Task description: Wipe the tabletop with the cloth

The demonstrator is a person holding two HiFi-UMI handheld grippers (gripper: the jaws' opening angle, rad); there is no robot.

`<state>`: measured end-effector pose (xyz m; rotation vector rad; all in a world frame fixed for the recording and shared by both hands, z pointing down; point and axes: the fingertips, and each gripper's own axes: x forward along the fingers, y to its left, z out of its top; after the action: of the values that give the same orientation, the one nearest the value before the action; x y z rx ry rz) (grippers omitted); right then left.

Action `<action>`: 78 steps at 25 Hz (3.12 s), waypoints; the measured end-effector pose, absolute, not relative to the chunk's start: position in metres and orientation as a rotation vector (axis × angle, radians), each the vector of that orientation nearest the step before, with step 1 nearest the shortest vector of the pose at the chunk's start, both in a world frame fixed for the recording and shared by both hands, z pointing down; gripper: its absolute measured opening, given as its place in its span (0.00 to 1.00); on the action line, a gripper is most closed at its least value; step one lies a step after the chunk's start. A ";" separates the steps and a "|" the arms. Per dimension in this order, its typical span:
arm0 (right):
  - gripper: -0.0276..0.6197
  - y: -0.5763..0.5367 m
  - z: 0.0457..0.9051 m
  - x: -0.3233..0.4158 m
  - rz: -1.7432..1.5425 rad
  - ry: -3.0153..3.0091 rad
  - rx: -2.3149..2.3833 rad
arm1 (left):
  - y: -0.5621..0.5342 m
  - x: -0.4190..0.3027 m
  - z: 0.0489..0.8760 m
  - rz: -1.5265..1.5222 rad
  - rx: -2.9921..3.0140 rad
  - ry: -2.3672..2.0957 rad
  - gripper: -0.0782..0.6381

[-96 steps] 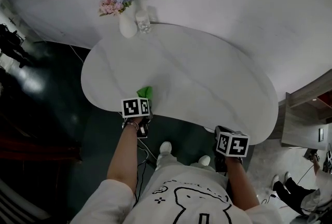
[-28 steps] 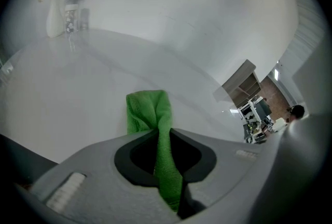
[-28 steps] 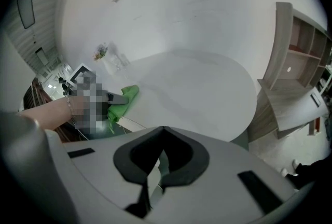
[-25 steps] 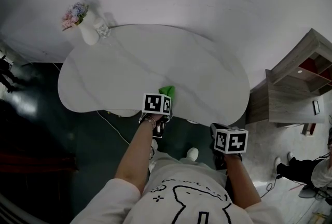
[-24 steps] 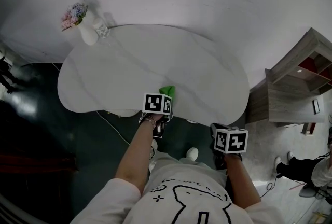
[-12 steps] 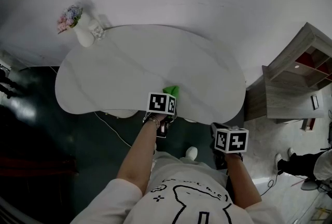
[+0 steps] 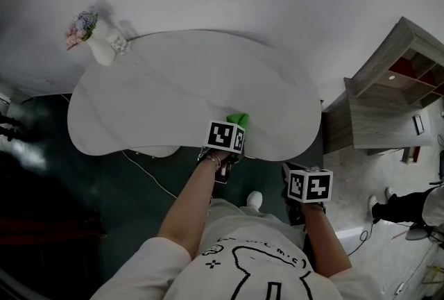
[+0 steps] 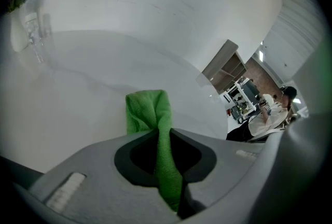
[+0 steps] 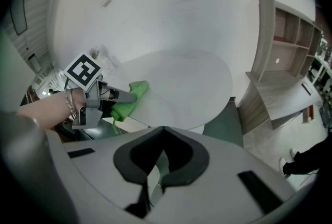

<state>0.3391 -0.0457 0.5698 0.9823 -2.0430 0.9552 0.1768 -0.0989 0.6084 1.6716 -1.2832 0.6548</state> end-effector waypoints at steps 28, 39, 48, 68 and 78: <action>0.04 -0.025 0.586 0.404 1.073 -1.945 1.189 | -0.103 0.323 0.610 0.810 1.935 -0.934 0.18; 0.04 -0.019 0.582 0.410 1.126 -1.922 1.303 | -0.095 0.364 0.610 0.738 2.012 -0.763 0.18; 0.04 -0.026 0.567 0.385 1.117 -1.942 1.365 | -0.096 0.339 0.571 0.649 2.066 -0.705 0.18; 0.04 -0.074 0.498 0.253 0.924 -2.193 1.477 | -0.109 0.174 0.473 0.532 2.225 -0.959 0.18; 0.04 -0.089 0.470 0.201 0.811 -2.286 1.543 | -0.109 0.073 0.429 0.437 2.366 -1.152 0.18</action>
<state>0.2012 -0.0887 0.4703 1.5428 -2.2858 0.8109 0.0727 -0.1086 0.4292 2.3658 -1.1520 0.4369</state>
